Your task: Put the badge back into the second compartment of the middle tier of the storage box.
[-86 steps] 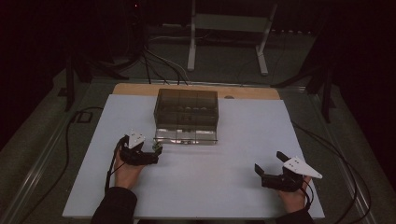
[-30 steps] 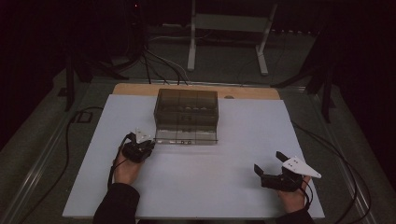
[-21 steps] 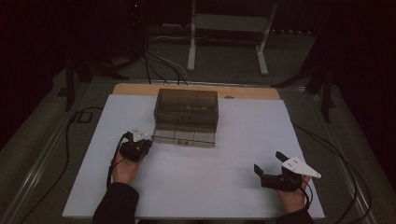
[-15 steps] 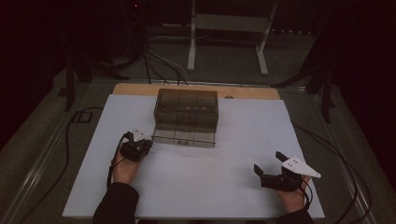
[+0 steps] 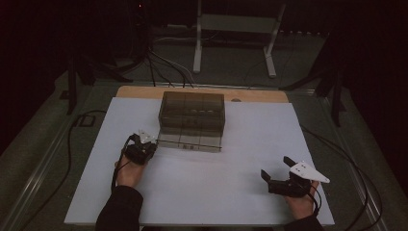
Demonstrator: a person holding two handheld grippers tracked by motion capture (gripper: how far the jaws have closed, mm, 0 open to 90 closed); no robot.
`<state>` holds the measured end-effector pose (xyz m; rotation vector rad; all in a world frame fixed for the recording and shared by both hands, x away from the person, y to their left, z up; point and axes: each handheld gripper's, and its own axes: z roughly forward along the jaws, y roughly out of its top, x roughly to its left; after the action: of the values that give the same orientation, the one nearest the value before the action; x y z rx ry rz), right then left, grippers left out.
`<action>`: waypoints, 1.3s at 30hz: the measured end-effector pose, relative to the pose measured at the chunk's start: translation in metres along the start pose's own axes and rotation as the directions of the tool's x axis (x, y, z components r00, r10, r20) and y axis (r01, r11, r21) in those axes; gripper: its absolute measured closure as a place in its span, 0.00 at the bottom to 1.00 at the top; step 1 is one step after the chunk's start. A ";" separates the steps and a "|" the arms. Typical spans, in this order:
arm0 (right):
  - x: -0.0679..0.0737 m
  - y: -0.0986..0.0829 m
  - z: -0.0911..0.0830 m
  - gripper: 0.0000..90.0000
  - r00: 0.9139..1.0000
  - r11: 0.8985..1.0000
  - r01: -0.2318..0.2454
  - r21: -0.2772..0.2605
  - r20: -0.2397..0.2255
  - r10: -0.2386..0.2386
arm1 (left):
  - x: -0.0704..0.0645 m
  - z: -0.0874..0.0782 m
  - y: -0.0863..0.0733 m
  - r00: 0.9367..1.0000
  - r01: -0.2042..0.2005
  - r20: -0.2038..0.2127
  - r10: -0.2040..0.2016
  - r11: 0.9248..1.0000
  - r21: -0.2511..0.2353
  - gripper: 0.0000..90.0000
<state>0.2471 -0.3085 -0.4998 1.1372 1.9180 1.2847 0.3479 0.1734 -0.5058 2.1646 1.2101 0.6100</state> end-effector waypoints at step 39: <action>-0.001 0.000 0.001 0.00 1.000 1.000 0.001 0.015 0.007 -0.001 | 0.001 -0.009 0.004 0.951 0.111 0.278 -0.132 0.990 0.089 0.99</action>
<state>0.2478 -0.3092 -0.5005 1.1461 1.9260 1.2663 0.3455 0.1750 -0.4963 2.1285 1.2114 0.1966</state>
